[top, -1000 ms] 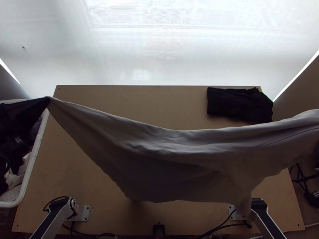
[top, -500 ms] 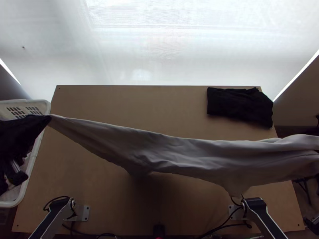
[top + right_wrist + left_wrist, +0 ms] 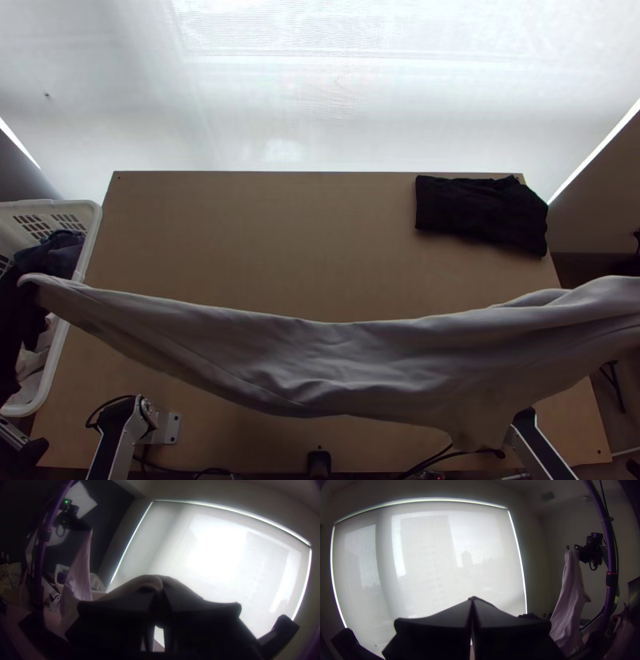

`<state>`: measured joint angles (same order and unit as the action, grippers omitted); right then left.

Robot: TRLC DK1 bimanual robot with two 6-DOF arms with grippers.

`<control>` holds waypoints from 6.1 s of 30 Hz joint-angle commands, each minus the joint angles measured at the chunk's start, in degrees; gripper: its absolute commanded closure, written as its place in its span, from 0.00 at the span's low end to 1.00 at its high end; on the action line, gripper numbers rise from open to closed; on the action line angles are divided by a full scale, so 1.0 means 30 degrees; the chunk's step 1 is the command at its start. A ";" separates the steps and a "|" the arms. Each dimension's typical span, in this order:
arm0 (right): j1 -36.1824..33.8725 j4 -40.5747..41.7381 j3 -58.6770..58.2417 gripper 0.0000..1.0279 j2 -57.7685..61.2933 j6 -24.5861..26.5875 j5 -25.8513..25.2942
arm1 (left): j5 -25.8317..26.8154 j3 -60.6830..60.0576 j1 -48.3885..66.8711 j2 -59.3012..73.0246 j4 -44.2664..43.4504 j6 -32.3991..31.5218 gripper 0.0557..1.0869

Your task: Fold the t-shirt

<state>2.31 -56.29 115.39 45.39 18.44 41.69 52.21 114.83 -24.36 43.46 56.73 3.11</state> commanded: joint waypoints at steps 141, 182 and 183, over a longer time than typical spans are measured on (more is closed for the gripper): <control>0.0667 0.2153 0.5217 0.97 1.8211 -0.2015 -0.4083 | -0.2314 0.3649 0.3257 1.8852 0.0602 0.1276 0.96; 0.1839 0.0717 -0.8113 0.97 0.5496 -0.2454 -0.0362 | 0.6124 -0.7367 0.1587 0.7720 -0.4056 -0.7513 0.96; 0.1839 0.1157 -0.9871 0.97 0.5467 -0.2220 -0.0362 | 0.5801 -0.8744 0.1528 0.8218 -0.4144 -0.6751 0.96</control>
<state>6.02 -54.94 111.02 61.84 8.82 40.38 71.16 109.49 -18.11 63.05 45.78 -23.77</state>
